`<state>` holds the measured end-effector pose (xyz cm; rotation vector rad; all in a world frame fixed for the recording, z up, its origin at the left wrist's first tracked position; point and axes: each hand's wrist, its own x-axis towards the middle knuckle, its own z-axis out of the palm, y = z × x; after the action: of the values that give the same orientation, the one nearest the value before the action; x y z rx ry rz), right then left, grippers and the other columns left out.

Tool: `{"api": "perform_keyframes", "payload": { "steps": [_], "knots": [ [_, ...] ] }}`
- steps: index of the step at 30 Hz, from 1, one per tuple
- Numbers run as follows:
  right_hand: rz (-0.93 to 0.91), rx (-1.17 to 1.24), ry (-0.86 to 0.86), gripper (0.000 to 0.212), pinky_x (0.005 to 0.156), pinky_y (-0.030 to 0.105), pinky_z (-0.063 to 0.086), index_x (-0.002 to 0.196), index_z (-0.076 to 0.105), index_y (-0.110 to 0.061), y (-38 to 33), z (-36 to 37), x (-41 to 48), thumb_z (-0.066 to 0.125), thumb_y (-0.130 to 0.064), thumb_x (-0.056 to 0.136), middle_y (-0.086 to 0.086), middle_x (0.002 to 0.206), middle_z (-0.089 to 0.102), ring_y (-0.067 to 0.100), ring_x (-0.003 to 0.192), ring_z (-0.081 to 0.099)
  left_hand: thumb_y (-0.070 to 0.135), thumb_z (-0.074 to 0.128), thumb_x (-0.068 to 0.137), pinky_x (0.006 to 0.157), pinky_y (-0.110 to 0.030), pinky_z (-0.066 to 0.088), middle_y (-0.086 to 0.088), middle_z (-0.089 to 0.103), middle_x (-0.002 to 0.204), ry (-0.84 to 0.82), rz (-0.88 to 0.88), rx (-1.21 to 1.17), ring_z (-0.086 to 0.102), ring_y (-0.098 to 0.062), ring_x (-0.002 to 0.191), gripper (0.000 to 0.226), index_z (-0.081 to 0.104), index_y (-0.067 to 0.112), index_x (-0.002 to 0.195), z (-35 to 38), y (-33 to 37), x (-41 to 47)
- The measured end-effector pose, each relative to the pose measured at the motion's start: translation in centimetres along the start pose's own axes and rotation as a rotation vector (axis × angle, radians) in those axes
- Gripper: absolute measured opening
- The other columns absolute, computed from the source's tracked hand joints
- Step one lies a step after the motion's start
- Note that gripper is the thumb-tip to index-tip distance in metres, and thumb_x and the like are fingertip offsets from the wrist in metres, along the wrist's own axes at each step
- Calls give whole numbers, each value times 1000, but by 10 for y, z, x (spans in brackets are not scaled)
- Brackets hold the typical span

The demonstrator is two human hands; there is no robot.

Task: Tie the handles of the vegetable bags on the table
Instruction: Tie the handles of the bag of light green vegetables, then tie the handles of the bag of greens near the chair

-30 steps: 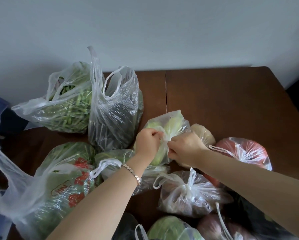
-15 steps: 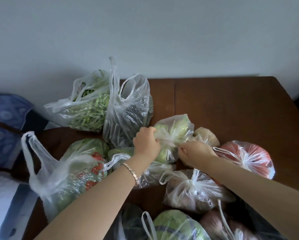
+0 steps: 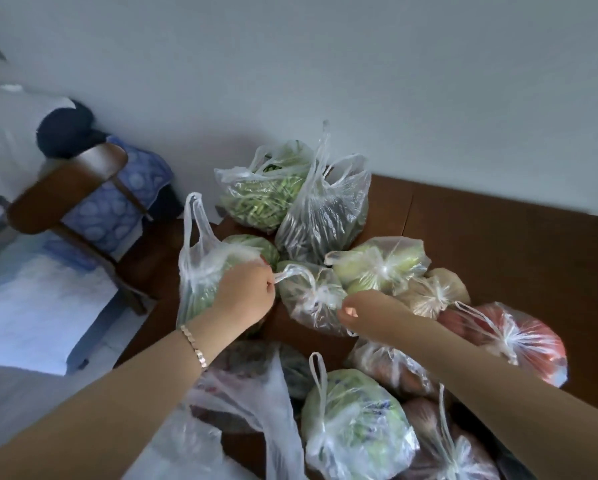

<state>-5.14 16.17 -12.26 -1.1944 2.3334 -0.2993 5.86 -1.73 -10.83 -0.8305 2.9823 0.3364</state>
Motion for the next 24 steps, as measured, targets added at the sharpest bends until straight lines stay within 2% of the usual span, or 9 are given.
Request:
{"api": "perform_keyframes", "payload": {
  "steps": [3, 6, 9, 11, 13, 16, 19, 22, 24],
  "knots": [
    [-39, -9, -4, 32, 78, 28, 41, 97, 63, -10, -27, 4, 4, 41, -33, 95, 7, 96, 61, 25, 100, 57, 18, 61, 83, 94, -39, 38, -9, 55, 112, 241, -53, 114, 48, -30, 110, 23, 60, 11, 105, -20, -36, -5],
    [-27, -37, 1, 32, 77, 29, 42, 98, 63, -10, -55, 4, 20, 39, -31, 95, 8, 101, 63, 24, 99, 58, 22, 75, 71, 97, -46, 36, -22, 43, 125, 398, -172, 80, 39, -41, 118, 60, 48, 0, 120, -29, -73, -1],
    [44, -93, 37, 32, 81, 32, 44, 98, 63, -10, -86, 6, 48, 38, -30, 95, 8, 96, 63, 26, 98, 59, 43, 74, 71, 106, -46, 29, -24, 23, 144, 165, -391, -34, 25, -39, 132, 104, 15, -5, 141, -32, -108, 15],
    [108, -67, 66, 29, 83, 32, 43, 105, 60, -13, -106, 9, 66, 41, -31, 94, 7, 105, 62, 25, 100, 58, 56, 72, 66, 103, -43, 35, -20, 29, 142, -52, -438, -141, 32, -36, 131, 113, 14, -2, 143, -24, -129, 30],
    [162, 3, 99, 38, 87, 35, 44, 125, 46, -18, -123, 13, 82, 48, -33, 90, 6, 122, 53, 25, 109, 55, 59, 69, 63, 88, -38, 44, -11, 48, 123, -212, -329, -269, 49, -30, 115, 95, 35, 4, 133, -15, -144, 41],
    [197, 22, 149, 72, 96, 38, 40, 144, 17, -24, -138, 22, 105, 58, -32, 85, 6, 141, 29, 27, 127, 38, 31, 54, 84, 56, -30, 39, -1, 53, 76, -201, -88, -425, 54, -21, 75, 31, 56, 3, 95, -6, -154, 51],
    [184, 63, 131, 89, 109, 41, 31, 147, 7, -29, -145, 30, 121, 67, -33, 80, 0, 150, 13, 26, 138, 20, 17, 40, 97, 66, -26, 35, -2, 53, 83, -151, -1, -599, 51, -17, 78, 22, 57, 3, 94, -10, -152, 47],
    [143, 24, 40, 72, 113, 39, 24, 141, 31, -20, -151, 36, 139, 67, -31, 80, -2, 152, 18, 22, 140, 16, 6, 35, 96, 61, -12, 36, -5, 54, 86, -199, 25, -711, 48, -10, 74, 23, 58, 0, 98, -13, -159, 42],
    [129, 3, -32, 34, 101, 31, 33, 115, 54, -16, -156, 37, 148, 60, -31, 85, 5, 134, 46, 22, 127, 38, 0, 31, 93, 48, -10, 33, 0, 47, 71, -176, 0, -765, 41, -9, 60, 28, 51, 11, 76, -13, -168, 43]
  ]
}}
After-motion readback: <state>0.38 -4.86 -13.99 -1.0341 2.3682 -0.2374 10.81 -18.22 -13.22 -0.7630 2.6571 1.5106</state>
